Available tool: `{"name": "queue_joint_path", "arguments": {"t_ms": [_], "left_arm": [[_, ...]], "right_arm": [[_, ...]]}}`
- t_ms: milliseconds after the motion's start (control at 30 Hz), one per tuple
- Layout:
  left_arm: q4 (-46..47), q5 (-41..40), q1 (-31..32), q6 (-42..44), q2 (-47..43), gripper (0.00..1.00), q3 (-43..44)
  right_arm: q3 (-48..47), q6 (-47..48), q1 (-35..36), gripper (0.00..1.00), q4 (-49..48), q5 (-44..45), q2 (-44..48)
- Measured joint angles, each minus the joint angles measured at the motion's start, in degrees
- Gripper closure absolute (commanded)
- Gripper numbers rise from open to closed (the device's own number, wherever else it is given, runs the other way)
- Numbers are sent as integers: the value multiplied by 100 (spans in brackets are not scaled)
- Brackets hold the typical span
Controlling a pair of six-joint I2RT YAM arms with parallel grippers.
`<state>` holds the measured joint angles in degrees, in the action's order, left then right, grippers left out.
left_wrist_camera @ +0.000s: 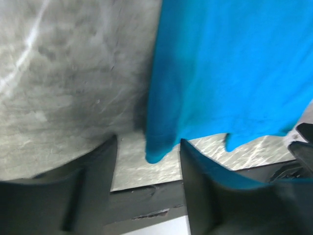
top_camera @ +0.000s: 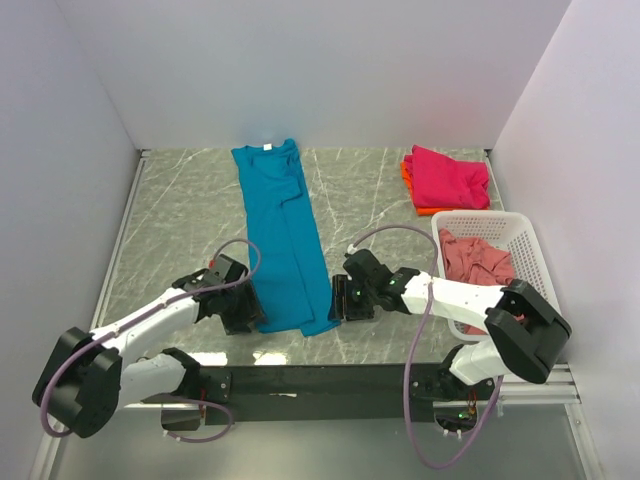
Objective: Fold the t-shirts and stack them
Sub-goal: Fold the tshirt
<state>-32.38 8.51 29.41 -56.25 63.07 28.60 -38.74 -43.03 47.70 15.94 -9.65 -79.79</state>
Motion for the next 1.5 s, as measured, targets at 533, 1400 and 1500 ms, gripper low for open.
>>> {"name": "queue_joint_path", "arguments": {"t_ms": [533,1400,1500], "left_arm": [[275,498,79,-63,518,99,-109],[-599,-1261,170,-476,229,99,1528],[-472,-1690,101,-487,531,99,1904]], "right_arm": [[223,-341,20,100,-514,-400,-466],[-1427,-87,87,100,-256,831,-98],[-2026,144,-98,100,-138,1032,-612]]}}
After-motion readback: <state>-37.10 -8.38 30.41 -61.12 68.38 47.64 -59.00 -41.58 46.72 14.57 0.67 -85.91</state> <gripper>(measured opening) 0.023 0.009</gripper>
